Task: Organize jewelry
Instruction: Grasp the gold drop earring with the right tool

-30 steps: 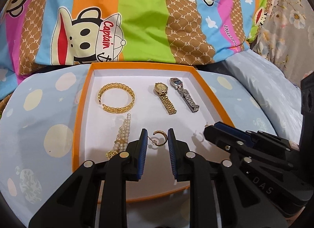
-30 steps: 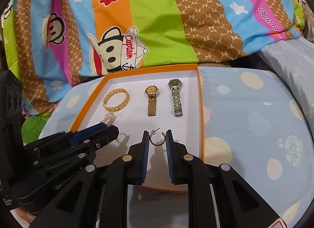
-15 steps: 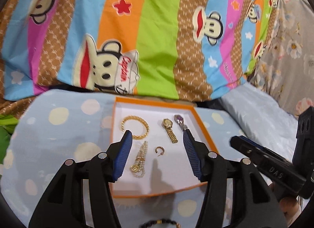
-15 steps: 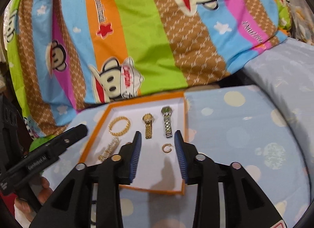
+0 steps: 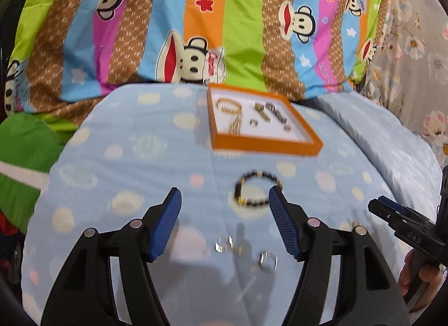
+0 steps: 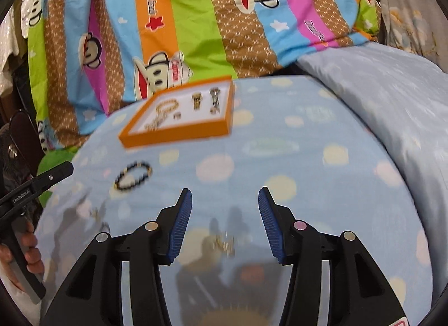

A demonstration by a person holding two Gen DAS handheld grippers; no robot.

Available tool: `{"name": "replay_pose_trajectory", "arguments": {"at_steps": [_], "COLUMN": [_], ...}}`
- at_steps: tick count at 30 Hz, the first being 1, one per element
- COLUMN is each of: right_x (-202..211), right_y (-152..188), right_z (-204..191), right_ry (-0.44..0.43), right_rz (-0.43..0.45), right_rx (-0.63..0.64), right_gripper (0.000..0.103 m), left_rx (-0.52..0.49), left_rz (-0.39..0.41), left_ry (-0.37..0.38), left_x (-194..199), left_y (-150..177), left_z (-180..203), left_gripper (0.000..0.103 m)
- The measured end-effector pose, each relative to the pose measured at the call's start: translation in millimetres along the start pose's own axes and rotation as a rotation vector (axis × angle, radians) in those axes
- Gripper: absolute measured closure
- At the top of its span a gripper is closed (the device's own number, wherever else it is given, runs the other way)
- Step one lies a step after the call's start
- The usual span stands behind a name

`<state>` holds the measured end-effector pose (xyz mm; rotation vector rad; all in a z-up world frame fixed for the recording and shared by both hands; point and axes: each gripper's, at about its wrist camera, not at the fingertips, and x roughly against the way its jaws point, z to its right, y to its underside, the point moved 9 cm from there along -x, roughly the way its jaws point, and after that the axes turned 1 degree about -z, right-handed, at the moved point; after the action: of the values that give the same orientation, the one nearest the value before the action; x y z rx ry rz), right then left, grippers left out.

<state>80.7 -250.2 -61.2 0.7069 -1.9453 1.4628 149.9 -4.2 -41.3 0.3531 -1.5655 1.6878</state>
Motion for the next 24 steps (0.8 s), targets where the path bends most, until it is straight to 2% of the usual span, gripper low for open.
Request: {"name": "replay_pose_trajectory", "arguments": {"at_steps": [6, 10, 18, 24], "right_x": [4, 3, -12, -23], "right_y": [32, 35, 29, 26], "right_z": [4, 4, -2, -7], "right_ry": [0.012, 0.015, 0.011, 0.014], "right_rz": [-0.040, -0.044, -0.066, -0.092], "right_rx": [-0.014, -0.018, -0.014, -0.019], "right_gripper": [0.054, 0.054, 0.054, 0.069], "left_rx": [0.021, 0.009, 0.004, 0.004], "left_rz": [-0.072, -0.103, -0.104, -0.111], "left_ry": [-0.007, -0.019, -0.030, -0.030], "left_x": [7, 3, 2, 0], "left_y": [51, 68, 70, 71], "left_z": [0, 3, 3, 4], "left_gripper": [0.040, 0.040, 0.040, 0.040]}}
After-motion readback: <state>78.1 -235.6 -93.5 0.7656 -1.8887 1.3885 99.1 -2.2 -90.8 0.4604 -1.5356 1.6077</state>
